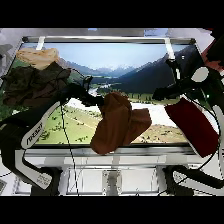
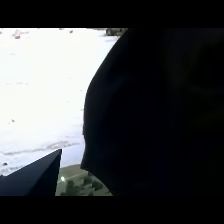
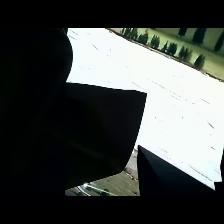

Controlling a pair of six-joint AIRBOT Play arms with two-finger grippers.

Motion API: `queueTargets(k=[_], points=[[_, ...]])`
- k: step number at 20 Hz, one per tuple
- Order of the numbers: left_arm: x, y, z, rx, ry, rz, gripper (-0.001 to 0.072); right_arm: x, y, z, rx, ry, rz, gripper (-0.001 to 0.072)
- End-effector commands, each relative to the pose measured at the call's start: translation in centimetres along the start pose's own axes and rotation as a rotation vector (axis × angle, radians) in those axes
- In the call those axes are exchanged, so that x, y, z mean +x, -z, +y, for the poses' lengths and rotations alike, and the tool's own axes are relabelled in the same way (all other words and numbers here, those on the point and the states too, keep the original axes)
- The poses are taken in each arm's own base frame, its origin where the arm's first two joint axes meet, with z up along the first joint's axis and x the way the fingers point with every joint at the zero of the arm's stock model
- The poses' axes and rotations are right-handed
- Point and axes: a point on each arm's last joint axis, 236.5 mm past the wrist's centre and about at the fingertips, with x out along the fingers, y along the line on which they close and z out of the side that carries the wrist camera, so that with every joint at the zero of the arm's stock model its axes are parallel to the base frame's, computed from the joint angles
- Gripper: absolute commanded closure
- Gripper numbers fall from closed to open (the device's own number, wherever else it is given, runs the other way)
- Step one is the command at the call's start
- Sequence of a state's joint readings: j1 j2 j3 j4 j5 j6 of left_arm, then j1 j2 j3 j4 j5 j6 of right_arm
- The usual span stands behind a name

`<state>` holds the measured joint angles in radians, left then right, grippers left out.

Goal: Fold the shirts.

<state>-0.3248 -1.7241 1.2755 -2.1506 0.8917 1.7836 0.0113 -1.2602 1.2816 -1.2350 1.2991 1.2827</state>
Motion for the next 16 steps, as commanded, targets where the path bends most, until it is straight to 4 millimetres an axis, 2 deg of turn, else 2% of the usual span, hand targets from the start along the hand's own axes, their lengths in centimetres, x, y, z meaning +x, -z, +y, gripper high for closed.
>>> queueTargets(k=[1, 2, 3, 4, 7, 8, 10, 13, 16], points=[[0.3, 1.1, -0.9, 0.024, 0.045, 0.054, 0.0138, 0.1, 0.0, 0.3, -0.006, -0.003, 0.0, 0.0231], [0.3, 1.2, -1.2, 0.017, 0.058, 0.057, 0.033, 0.1, 0.0, 0.3, -0.006, -0.003, 0.0, 0.023], [0.3, 1.1, -1.4, 0.011, 0.066, 0.055, 0.0614, 0.1, 0.0, 0.2, -0.007, -0.002, 0.0, 0.0231], [0.2, 1.1, -1.6, 0.006, 0.072, 0.053, 0.0693, 0.1, 0.0, 0.2, -0.007, 0.001, 0.001, 0.0231], [0.2, 1.0, -1.6, 0.004, 0.073, 0.049, 0.0694, 0.2, 0.5, -0.8, -0.018, 0.042, 0.019, 0.0232], [0.0, 0.9, -1.7, 0.005, 0.076, 0.051, 0.0694, 0.8, 1.2, -1.2, -0.014, 0.049, 0.04, 0.0232], [-1.1, 0.4, -2.1, 0.014, 0.083, 0.039, 0.0694, 3.6, 3.9, -1.5, 0.03, 0.033, 0.097, 0.0231], [-3.8, -1.3, -2.0, 0.018, 0.086, -0.014, 0.0695, 8.8, 8.0, -2.5, 0.189, 0.04, 0.12, 0.0229], [-6.1, -2.3, -1.8, 0.017, 0.09, -0.047, 0.0695, 11.7, 10.7, -3.0, 0.317, 0.044, 0.107, 0.0229]])
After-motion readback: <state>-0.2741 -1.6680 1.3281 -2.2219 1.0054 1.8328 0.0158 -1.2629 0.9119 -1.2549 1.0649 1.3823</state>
